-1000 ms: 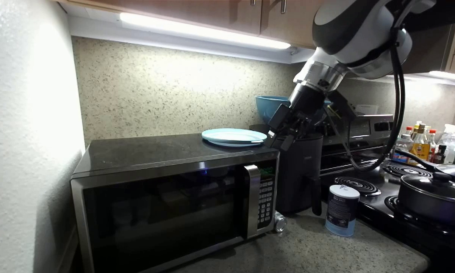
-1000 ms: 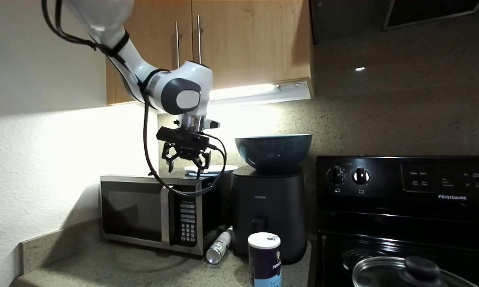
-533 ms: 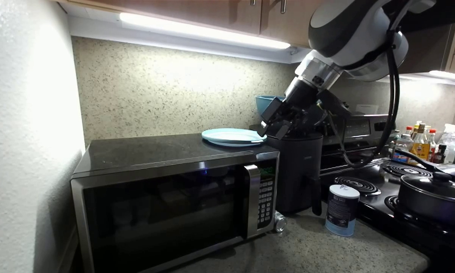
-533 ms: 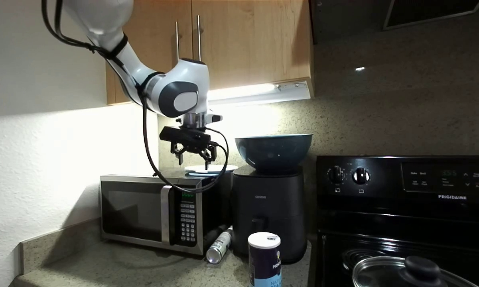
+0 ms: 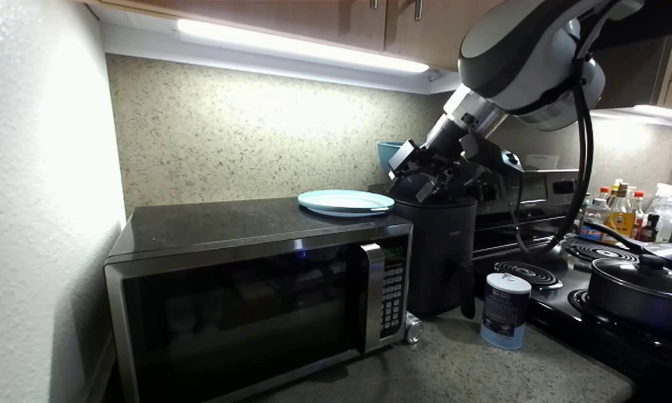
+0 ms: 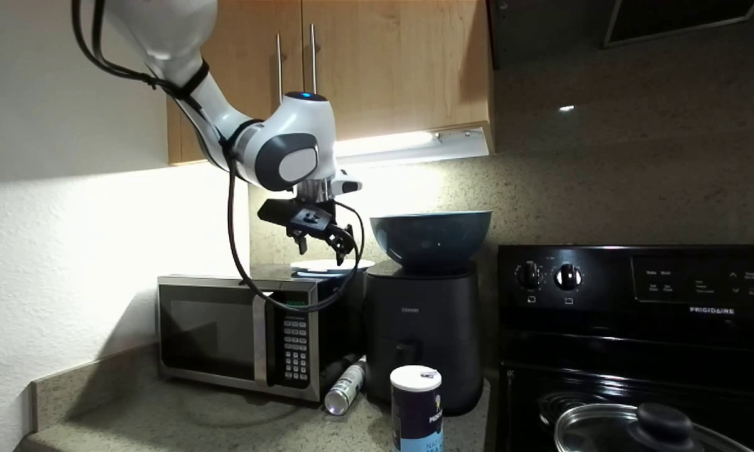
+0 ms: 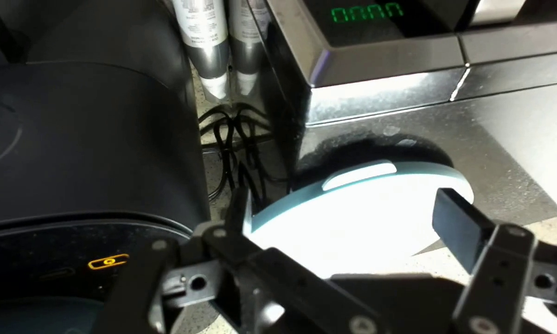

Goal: Flip over the plate

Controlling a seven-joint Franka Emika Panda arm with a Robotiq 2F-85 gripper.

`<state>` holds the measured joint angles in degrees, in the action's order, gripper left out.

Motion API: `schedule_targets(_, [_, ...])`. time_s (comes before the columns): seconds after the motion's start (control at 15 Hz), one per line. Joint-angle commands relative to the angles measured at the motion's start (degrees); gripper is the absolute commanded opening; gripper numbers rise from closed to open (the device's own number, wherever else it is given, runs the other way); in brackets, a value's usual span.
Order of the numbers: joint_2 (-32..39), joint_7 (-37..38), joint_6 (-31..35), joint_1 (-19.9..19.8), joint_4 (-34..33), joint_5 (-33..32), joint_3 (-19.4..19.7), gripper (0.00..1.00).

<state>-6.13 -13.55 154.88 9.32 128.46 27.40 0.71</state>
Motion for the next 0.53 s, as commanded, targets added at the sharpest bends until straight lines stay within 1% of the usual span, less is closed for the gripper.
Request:
schedule_targets(0.0, [0.69,-6.56,-2.43,2.24,-1.93,12.3,1.02,1.0])
schedule_targets(0.13, [1.11,-8.85,-2.29,2.88,-2.62,18.86,1.16,1.0])
schedule_targets(0.2, [1.18,-9.35,-1.64,2.96,-2.73,20.59,1.12,1.0])
schedule_targets(0.27, [1.14,-9.04,-0.62,2.78,-2.58,20.66,0.91,1.0])
schedule_targets(0.33, [0.52,-6.78,-1.33,2.36,-1.86,17.74,0.46,1.0])
schedule_targets(0.47, [0.58,-6.8,-1.3,2.36,-2.02,18.34,0.58,1.0])
